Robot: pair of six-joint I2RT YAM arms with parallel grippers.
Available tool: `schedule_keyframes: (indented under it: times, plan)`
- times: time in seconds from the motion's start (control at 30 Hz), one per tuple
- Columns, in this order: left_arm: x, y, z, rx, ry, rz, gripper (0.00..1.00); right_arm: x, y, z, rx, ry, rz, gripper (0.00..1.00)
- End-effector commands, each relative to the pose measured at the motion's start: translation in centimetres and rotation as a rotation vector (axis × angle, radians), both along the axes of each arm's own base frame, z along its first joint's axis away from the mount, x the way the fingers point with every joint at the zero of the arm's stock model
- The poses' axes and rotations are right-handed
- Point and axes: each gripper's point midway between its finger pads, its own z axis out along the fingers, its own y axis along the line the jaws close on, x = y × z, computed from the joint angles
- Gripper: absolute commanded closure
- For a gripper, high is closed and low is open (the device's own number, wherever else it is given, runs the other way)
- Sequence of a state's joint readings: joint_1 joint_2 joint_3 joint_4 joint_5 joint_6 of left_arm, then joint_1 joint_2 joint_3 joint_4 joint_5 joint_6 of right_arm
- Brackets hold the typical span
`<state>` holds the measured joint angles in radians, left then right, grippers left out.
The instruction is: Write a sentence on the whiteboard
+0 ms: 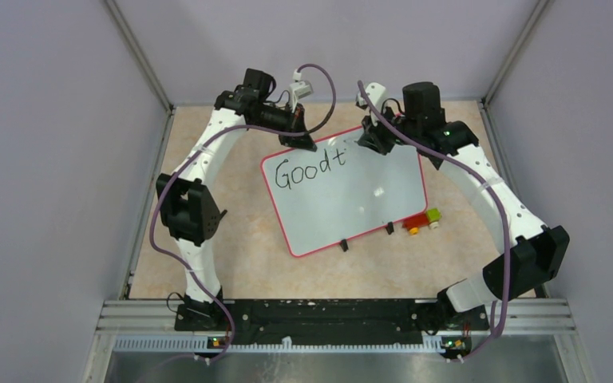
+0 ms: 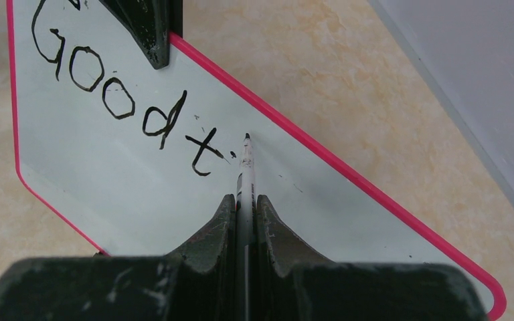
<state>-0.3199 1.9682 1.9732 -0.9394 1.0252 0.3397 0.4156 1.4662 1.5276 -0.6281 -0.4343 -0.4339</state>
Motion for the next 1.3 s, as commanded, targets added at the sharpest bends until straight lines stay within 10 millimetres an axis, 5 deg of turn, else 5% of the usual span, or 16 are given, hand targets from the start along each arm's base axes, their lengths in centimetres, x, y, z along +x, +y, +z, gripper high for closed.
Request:
schedule_keyframes:
  times: [0.0,0.4,1.27]
  plan:
    - [0.5,-0.4,-0.5,0.044,-0.107,-0.031,1.0,1.2,0.1,2.4,0.039,-0.083,-0.012,1.0]
    - [0.6,-0.4,-0.6,0.049,-0.111,-0.03,1.0,1.1,-0.4,-0.6,-0.003,-0.028,-0.024,1.0]
    - [0.5,-0.4,-0.8,0.053,-0.11,-0.034,1.0,-2.3,-1.1,-4.0,-0.017,0.067,0.001,1.0]
